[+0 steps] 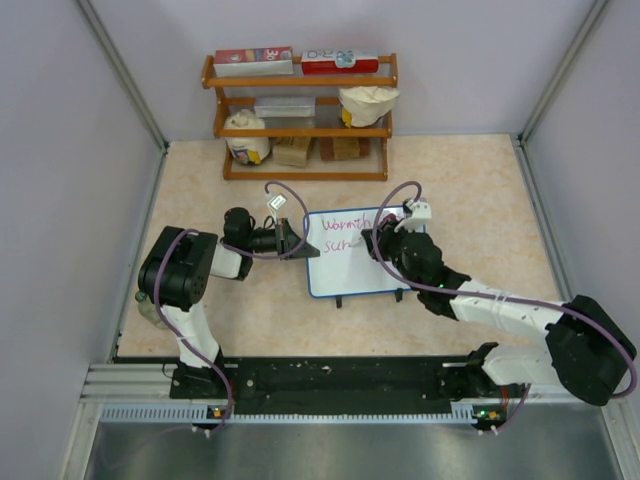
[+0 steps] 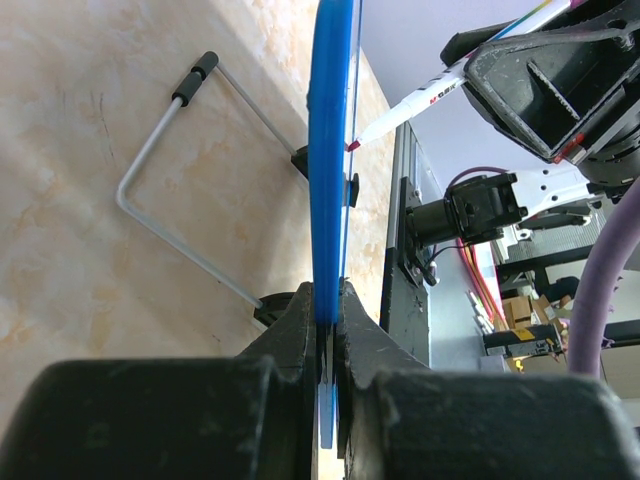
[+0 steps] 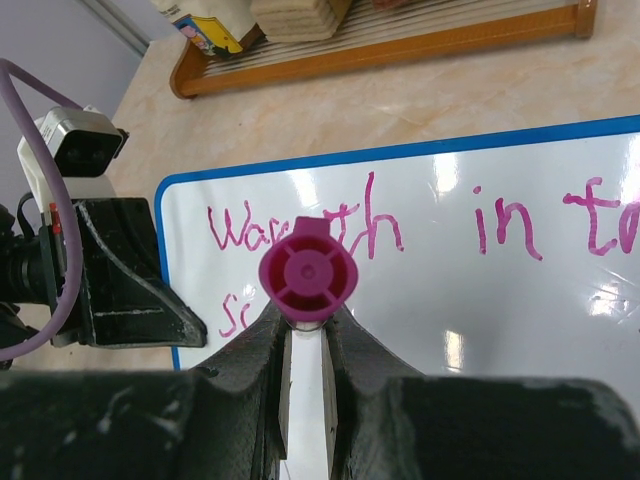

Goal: Write a sentence on the whiteboard

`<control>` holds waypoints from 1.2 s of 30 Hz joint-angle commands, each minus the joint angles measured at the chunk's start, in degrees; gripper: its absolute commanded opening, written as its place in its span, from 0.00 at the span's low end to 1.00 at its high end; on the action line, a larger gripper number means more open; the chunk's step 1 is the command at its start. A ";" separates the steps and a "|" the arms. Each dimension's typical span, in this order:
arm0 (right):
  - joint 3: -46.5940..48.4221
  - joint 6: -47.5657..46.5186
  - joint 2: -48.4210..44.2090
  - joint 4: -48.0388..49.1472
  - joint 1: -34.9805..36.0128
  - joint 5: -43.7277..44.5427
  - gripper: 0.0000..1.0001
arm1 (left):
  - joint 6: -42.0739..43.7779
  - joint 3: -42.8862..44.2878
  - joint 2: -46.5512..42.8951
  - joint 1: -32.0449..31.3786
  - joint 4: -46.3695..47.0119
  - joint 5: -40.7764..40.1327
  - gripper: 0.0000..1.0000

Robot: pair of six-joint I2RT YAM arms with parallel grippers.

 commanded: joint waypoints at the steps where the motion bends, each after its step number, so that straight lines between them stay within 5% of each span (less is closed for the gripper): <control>1: -1.05 -1.04 -1.09 -1.51 -0.70 -0.25 0.00 | -0.42 0.45 -0.04 -0.05 1.29 -0.39 0.00; 36: -2.99 -2.27 -5.84 4.46 -0.78 0.89 0.00 | -0.59 0.45 0.05 0.03 1.56 -0.31 0.00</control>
